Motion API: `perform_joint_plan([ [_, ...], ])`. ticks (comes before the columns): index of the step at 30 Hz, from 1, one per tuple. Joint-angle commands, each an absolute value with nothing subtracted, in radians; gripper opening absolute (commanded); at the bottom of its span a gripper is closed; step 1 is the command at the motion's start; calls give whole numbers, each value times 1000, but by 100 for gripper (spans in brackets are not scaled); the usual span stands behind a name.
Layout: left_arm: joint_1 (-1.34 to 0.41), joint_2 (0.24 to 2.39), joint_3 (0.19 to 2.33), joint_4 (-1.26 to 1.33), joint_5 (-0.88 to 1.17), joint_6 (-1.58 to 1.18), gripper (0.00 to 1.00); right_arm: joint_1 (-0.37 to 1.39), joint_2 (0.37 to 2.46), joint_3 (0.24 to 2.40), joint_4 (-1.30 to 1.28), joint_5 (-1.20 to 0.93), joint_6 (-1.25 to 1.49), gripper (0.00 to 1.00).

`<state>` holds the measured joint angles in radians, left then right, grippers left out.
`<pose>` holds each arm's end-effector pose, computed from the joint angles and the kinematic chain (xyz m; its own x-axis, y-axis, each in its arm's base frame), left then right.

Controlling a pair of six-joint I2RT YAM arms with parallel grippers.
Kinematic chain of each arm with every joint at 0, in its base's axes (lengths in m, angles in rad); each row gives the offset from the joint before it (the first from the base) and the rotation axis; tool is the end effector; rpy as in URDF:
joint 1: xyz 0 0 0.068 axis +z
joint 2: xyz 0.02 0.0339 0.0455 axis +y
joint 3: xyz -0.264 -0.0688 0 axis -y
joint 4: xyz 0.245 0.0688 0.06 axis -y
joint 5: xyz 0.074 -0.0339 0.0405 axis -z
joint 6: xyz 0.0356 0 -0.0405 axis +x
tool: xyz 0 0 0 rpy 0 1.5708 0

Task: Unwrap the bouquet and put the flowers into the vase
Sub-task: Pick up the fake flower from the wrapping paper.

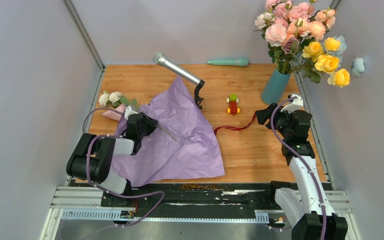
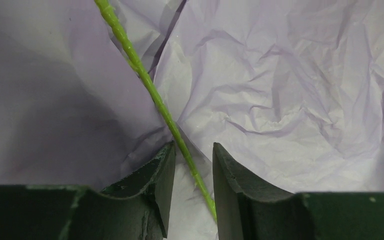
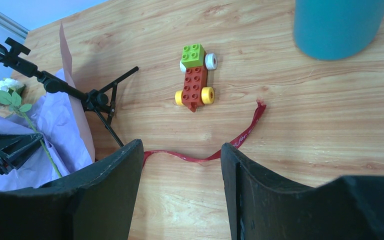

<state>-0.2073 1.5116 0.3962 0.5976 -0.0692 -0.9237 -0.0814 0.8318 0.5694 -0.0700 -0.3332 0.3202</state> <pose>0.2561 -0.0513 0.1292 -0.4089 -0.7273 -0.5511 -0.2981 0.6773 -0.6726 0.1964 -0.0043 0.2679 -0.3815 0.3296 -0.8636 -0.1172 0.9095 0.3988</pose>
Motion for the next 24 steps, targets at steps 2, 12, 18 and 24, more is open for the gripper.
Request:
perform_joint_plan([
  [2,-204,1545,387,691,-108,-977,39,-78,836,565,-40,-348,314,59],
  [12,-204,1621,390,735,-114,-1024,32,-78,839,570,-39,-353,311,59],
  [18,-204,1656,388,776,-121,-1056,22,-78,842,569,-38,-353,310,59],
  [24,-204,1634,367,821,-121,-1073,9,-78,844,571,-39,-354,306,59],
])
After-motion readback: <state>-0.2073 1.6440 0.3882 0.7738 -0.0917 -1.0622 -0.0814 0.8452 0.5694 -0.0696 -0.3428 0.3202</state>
